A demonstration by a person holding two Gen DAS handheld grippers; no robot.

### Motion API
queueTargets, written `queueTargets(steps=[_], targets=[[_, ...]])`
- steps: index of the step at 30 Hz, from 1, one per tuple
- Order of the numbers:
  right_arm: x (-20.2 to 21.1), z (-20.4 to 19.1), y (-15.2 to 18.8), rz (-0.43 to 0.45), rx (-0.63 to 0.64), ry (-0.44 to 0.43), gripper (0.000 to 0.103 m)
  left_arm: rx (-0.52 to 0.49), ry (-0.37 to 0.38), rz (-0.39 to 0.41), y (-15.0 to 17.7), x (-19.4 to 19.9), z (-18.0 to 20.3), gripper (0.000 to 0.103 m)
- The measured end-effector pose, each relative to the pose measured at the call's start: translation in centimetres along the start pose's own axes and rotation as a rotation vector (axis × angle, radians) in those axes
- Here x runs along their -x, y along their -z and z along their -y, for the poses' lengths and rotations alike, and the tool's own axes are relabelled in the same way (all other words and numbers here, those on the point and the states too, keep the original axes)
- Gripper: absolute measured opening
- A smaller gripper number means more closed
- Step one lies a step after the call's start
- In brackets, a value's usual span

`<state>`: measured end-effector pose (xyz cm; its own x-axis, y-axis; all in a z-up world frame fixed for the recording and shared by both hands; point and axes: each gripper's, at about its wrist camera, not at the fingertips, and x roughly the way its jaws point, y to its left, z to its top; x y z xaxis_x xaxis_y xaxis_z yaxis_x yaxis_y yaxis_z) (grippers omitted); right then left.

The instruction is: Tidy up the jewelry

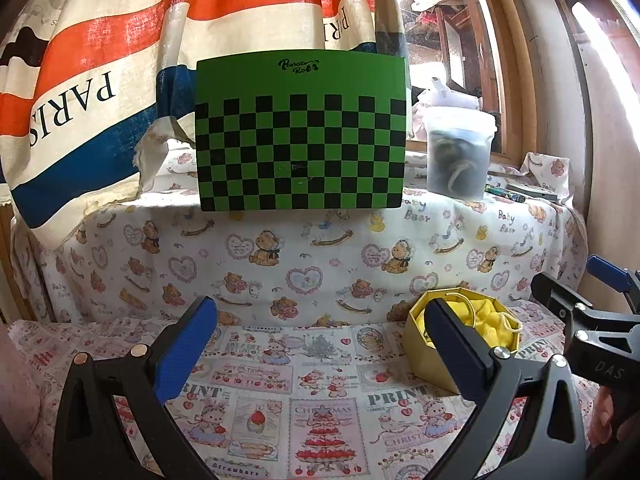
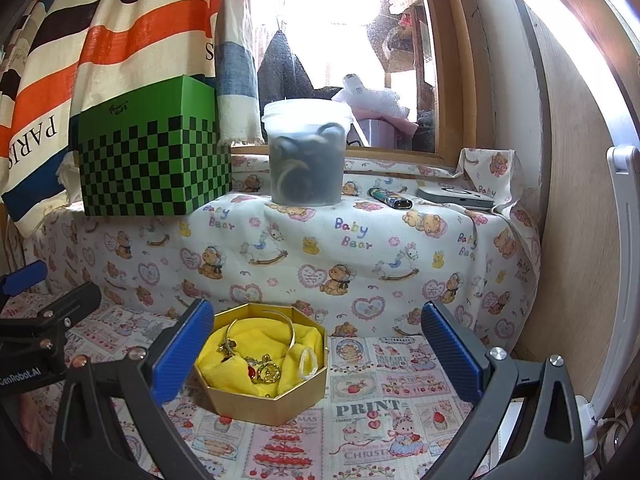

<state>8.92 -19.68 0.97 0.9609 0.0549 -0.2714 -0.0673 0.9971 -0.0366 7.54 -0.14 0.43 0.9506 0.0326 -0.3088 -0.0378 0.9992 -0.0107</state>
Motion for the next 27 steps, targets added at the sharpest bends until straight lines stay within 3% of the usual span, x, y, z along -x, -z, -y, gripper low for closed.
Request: queueTargets(steps=[27], targets=[[-0.17,0.08,0.04,-0.010,-0.003,0.008,0.103,-0.001,-0.009,-0.006,0.07,-0.04,-0.03,0.103]])
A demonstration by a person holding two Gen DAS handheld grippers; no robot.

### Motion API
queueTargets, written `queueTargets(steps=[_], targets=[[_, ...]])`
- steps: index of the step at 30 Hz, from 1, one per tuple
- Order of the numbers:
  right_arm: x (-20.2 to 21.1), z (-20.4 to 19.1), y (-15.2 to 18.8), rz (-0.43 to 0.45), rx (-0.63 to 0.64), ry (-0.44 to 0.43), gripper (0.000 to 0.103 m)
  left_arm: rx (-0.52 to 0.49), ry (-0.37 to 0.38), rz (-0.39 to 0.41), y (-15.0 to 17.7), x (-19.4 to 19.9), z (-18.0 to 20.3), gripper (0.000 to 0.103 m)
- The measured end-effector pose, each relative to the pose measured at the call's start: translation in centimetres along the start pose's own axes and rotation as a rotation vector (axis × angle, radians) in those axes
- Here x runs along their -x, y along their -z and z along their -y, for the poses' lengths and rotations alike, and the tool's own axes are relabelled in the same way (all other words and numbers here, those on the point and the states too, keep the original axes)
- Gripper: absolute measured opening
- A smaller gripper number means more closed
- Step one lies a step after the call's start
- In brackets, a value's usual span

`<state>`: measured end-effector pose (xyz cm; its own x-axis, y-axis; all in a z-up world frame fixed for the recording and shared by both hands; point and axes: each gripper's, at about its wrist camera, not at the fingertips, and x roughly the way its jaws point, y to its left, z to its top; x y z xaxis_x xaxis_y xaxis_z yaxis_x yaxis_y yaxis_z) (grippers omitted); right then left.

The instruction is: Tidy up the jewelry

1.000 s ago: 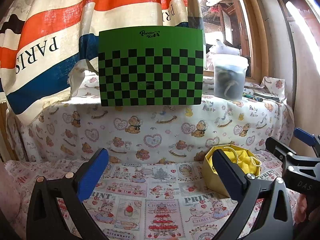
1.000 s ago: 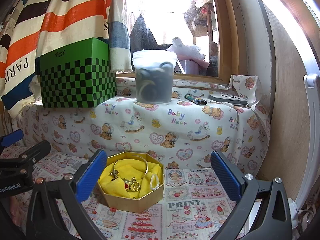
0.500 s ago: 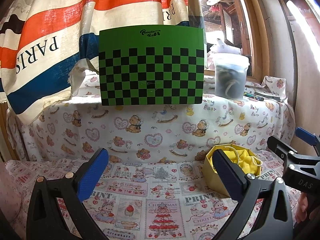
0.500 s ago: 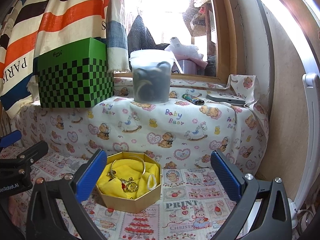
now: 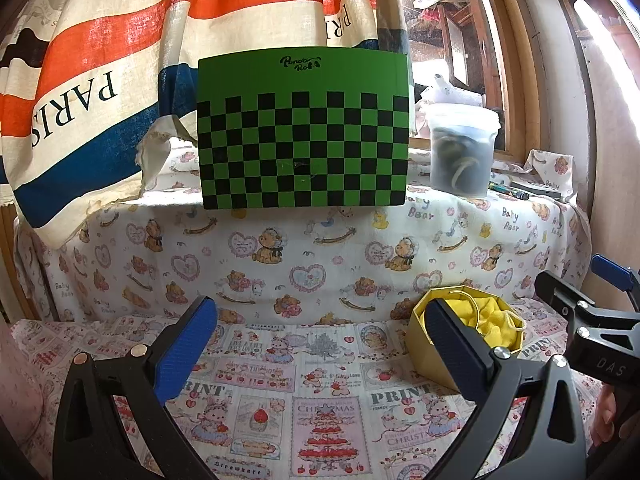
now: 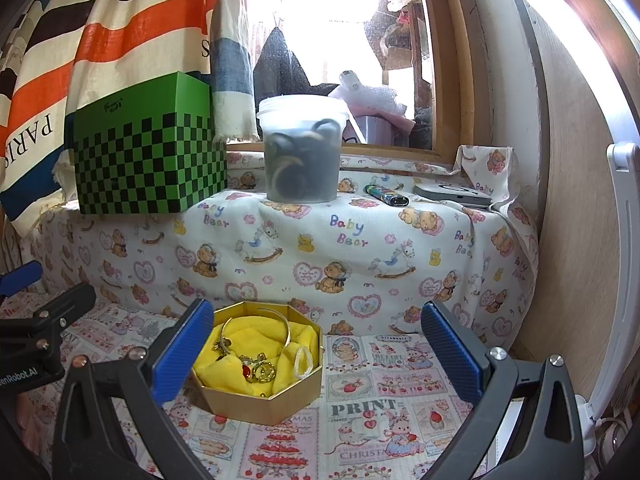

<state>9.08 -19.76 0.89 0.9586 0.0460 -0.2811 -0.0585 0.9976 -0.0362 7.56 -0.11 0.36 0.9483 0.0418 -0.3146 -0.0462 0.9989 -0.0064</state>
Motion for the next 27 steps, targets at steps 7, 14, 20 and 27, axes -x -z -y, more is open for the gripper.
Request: queueTargets(steps=[7,14,20,27], targets=[[0.05,-0.01,-0.01,0.000,0.002,0.000,0.103,-0.002,0.001,0.003,0.00,-0.02,0.03,0.103],[0.04,-0.06,-0.01,0.000,0.003,0.000,0.103,-0.002,0.001,0.004,0.03,-0.07,0.00,0.103],[0.06,-0.05,-0.01,-0.001,0.001,0.001,0.103,-0.008,0.000,0.003,0.02,-0.03,0.04,0.103],[0.04,-0.07,-0.02,0.000,0.001,0.001,0.103,-0.008,0.000,0.004,0.02,-0.05,0.02,0.103]])
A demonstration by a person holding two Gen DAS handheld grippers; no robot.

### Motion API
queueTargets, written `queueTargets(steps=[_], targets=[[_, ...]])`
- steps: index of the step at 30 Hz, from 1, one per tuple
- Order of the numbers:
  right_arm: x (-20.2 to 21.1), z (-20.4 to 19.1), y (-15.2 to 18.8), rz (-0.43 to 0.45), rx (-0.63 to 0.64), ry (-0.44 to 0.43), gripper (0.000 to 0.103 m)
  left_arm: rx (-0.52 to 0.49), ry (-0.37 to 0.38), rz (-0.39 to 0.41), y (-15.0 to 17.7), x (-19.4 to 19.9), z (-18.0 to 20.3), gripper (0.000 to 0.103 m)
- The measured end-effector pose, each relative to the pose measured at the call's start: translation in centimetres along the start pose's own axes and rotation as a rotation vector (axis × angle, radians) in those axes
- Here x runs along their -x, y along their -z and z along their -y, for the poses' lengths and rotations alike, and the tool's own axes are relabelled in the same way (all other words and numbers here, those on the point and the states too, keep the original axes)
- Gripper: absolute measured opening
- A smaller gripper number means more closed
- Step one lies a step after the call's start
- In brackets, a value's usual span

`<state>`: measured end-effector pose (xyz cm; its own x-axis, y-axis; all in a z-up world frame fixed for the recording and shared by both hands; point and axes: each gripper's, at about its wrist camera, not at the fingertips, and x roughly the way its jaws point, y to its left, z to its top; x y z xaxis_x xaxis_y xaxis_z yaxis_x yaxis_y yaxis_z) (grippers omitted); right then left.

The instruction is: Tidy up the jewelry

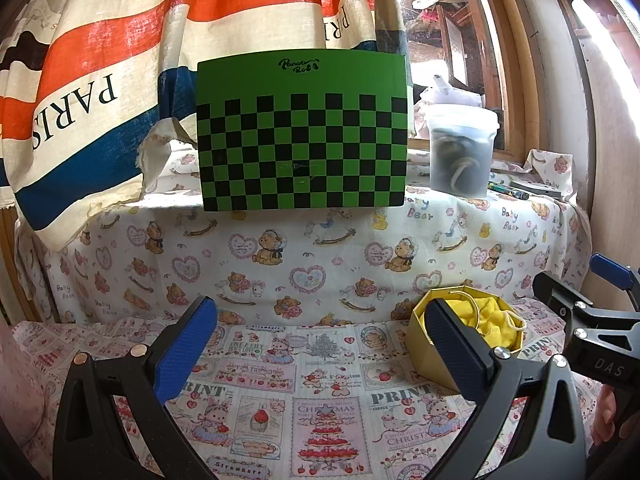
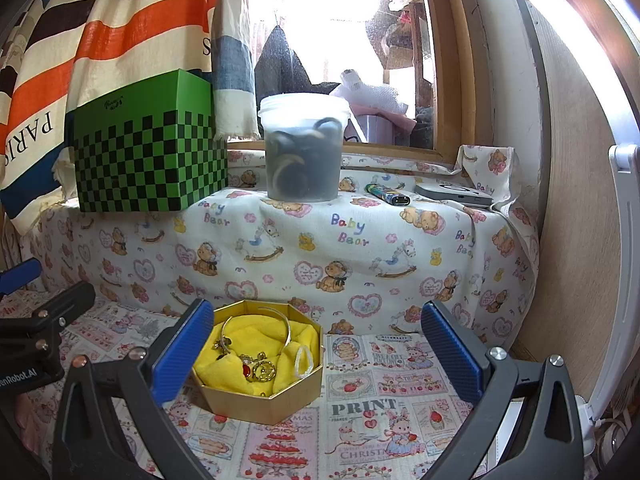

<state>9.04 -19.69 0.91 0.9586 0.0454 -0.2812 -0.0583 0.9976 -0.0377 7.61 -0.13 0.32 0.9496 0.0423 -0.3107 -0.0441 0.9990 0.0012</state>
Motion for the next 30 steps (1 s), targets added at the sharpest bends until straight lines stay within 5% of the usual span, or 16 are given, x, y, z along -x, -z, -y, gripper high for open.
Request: queueTargets(steps=[30], targets=[[-0.11,0.00,0.02,-0.001,0.002,-0.003,0.103,0.002,-0.007,0.003,0.05,0.12,0.10,0.103]])
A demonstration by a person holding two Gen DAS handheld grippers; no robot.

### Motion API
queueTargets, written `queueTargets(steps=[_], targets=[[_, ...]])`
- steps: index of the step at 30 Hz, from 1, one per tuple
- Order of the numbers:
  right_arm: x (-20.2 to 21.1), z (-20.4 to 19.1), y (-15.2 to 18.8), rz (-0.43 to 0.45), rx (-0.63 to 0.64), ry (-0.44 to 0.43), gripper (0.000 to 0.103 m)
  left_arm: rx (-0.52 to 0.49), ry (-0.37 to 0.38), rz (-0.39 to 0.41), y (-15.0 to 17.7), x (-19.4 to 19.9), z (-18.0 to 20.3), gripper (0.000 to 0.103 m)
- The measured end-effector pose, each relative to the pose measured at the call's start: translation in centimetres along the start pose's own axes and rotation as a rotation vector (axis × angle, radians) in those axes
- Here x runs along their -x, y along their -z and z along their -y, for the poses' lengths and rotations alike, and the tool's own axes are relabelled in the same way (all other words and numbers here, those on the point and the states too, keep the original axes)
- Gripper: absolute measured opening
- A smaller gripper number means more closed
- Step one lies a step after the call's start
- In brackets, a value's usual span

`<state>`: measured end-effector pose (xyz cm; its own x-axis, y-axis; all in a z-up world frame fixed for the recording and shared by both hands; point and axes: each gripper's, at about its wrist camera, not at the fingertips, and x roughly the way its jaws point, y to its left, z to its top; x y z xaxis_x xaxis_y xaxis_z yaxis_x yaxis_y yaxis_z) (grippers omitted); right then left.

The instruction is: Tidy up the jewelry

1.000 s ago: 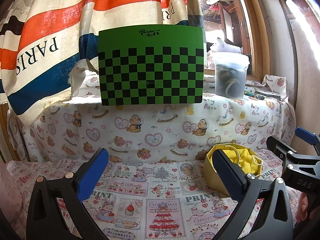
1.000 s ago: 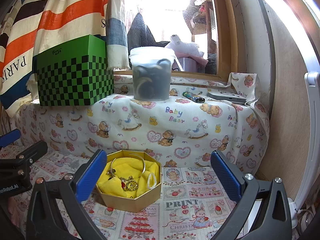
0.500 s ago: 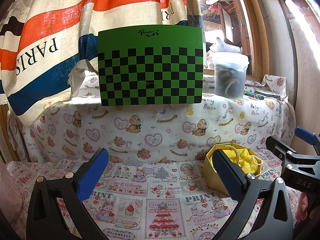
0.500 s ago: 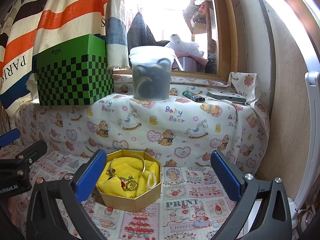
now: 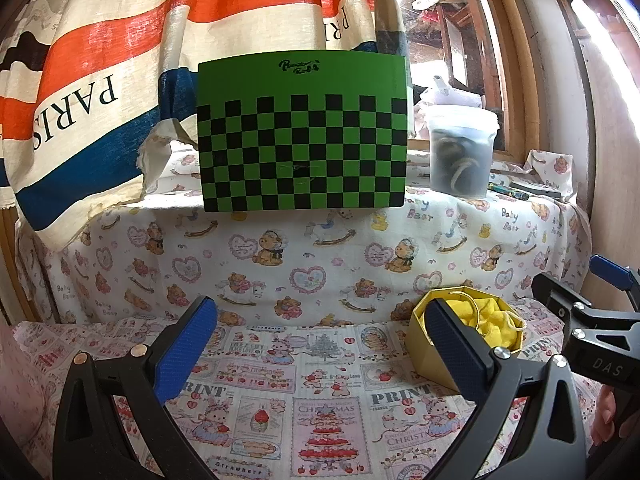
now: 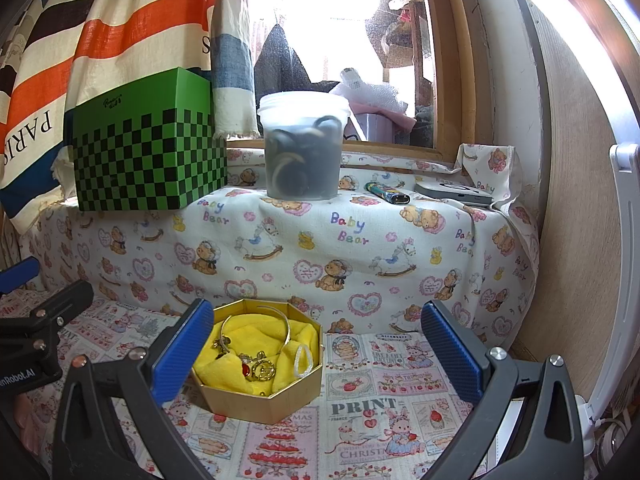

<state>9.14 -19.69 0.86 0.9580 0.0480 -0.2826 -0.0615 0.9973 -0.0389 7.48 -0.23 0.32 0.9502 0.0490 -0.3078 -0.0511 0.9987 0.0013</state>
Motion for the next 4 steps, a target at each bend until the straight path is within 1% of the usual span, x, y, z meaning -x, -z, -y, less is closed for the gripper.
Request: queueTargets(steps=[4], targets=[[-0.12,-0.10,0.14,-0.003,0.010,-0.004,0.103,0.012,-0.010,0.001,0.06,0.19,-0.19,0.103]])
